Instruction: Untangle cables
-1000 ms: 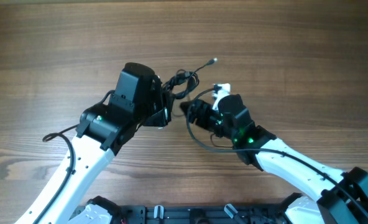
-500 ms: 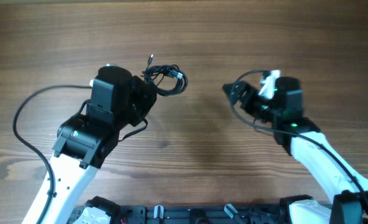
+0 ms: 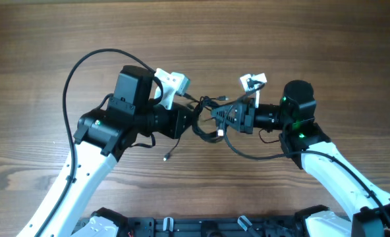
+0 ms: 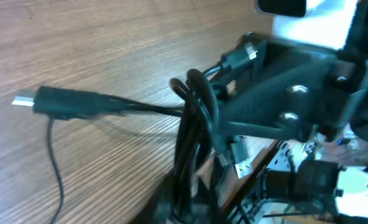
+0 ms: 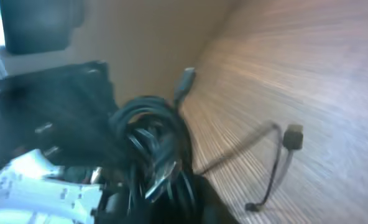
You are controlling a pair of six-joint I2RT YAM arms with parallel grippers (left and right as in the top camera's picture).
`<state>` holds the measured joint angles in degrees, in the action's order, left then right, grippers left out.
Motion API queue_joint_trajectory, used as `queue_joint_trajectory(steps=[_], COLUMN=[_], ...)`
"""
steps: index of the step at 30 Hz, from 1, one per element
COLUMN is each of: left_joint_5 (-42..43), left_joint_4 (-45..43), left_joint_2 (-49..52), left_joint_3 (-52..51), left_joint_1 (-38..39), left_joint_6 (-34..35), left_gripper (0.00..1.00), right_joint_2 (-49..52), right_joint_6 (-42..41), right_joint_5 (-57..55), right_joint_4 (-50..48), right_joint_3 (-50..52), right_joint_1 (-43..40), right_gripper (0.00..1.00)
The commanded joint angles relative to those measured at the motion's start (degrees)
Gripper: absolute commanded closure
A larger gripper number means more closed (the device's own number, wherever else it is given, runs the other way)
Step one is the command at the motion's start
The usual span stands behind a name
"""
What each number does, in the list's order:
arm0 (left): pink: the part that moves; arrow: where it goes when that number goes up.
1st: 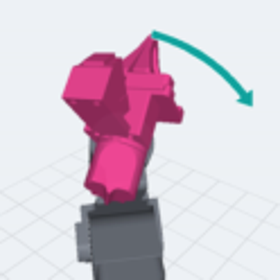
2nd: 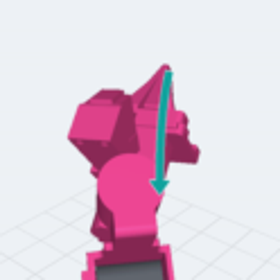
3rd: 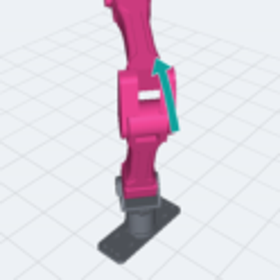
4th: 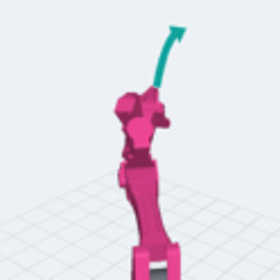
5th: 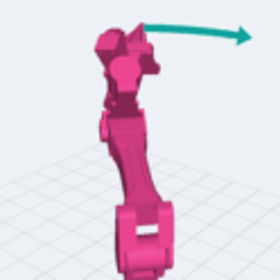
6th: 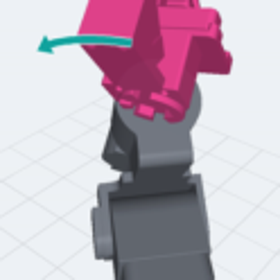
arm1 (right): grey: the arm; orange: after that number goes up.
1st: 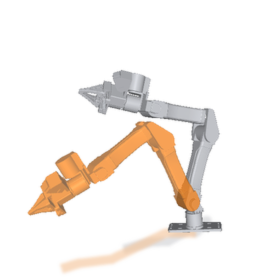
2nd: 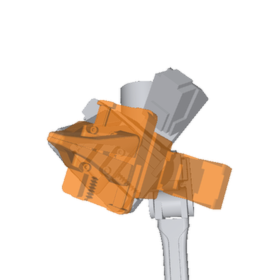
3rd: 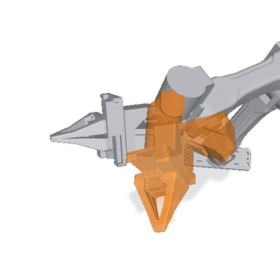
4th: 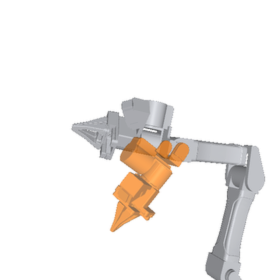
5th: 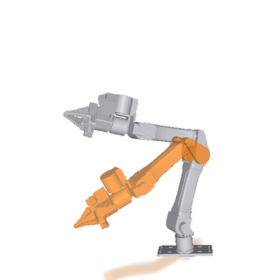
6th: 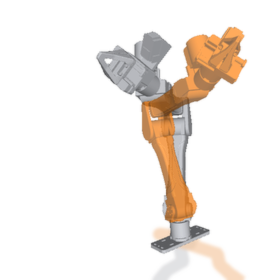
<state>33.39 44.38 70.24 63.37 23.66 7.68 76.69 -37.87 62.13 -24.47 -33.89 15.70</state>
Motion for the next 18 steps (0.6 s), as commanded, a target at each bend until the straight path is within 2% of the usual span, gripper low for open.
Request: queue_joint_trajectory(steps=[1, 2, 4, 7, 11, 13, 14, 16, 17, 18], left_joint_5=[1.6, 1.5, -0.7, -2.4, -2.8, -2.8, -2.8, -3.1, -3.3, -3.4], left_joint_4=[-1.9, -2.4, -3.6, -3.1, -3.5, -6.4, -8.4, -12.0, -12.6, -13.2], left_joint_2=[-0.3, -0.3, -0.1, 0.3, 4.5, 8.6, 10.7, 13.0, 13.0, 12.9], left_joint_3=[0.6, 0.6, 0.5, 0.5, 0.4, 0.4, 0.4, 0.4, 0.4, 0.4], left_joint_1=[0.2, 0.2, 0.2, 0.4, 3.2, 5.2, 5.6, 4.0, 3.0, 0.9], left_joint_6=[3.4, 4.2, 8.9, 23.2, 23.3, 23.3, 23.3, 23.6, 24.9, 26.9], left_gripper=[0.6, 0.0, 0.0, 0.0, 0.0, 0.0, 0.05, 0.56, 0.57, 0.76], right_joint_2=[-0.6, -0.6, -0.6, -0.6, -0.6, -0.6, -0.6, -0.6, -0.6, -0.6], right_joint_6=[-6.0, -8.5, -16.0, -24.2, -30.0, -29.6, -29.5, -26.4, -24.4, -22.1], right_joint_5=[-5.2, -6.4, -11.5, -15.9, -15.5, -15.3, -15.3, -13.6, -12.7, -11.9], right_joint_4=[1.4, 1.4, 1.1, 1.1, 1.1, 1.1, 1.2, 1.4, 1.5, 2.1], right_joint_3=[-0.3, -0.3, -0.3, -0.3, -0.3, -0.3, -0.3, -0.3, -0.3, -0.3], right_joint_1=[0.2, 0.1, 0.2, 0.2, 0.2, 0.2, 0.2, 0.2, 0.2, 0.2], right_gripper=[0.96, 0.95, 0.96, 0.96, 0.96, 0.95, 0.95, 0.95, 0.95, 0.94])
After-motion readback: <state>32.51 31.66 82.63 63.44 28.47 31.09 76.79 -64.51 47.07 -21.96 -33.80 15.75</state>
